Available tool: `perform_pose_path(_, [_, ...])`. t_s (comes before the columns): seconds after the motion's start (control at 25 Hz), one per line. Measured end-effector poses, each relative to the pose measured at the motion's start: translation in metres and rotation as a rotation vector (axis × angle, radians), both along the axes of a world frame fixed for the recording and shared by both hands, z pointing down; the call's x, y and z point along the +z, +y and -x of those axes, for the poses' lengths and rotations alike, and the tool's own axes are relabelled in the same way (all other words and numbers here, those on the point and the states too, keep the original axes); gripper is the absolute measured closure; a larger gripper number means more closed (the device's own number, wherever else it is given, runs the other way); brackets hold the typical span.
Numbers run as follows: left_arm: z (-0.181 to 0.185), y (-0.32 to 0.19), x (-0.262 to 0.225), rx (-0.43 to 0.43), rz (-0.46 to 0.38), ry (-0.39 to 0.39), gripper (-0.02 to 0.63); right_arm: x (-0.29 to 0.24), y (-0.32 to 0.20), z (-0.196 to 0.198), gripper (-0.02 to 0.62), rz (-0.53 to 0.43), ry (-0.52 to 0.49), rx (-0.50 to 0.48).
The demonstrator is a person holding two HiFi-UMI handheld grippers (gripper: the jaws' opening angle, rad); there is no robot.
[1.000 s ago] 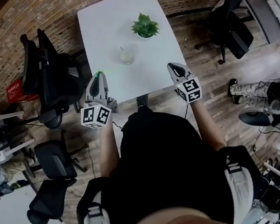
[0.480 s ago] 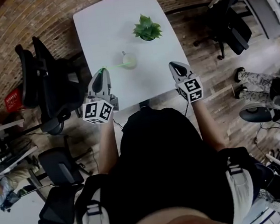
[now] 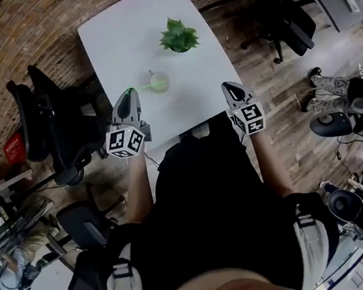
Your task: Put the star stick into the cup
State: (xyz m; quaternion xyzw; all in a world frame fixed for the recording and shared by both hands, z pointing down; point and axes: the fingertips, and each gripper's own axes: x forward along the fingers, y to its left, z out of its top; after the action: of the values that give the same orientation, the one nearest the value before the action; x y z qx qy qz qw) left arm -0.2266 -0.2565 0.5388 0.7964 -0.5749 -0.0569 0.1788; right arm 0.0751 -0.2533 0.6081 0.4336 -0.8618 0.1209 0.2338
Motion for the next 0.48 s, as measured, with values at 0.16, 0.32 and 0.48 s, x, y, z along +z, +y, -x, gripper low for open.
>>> perform_pose_path(0.16, [0.006, -0.011, 0.009, -0.024, 0.019, 0.022, 0.577, 0.005, -0.008, -0.006, 0.597, 0.012, 0.009, 0.001])
perform_pose_path(0.32, [0.007, -0.017, 0.015, -0.049, 0.034, 0.026, 0.577, 0.008, -0.02, -0.009, 0.597, 0.016, 0.028, -0.023])
perform_pose_path(0.48, [0.003, -0.022, 0.022, -0.054, 0.053, 0.033, 0.577, 0.006, -0.034, -0.012, 0.597, 0.014, 0.033, -0.036])
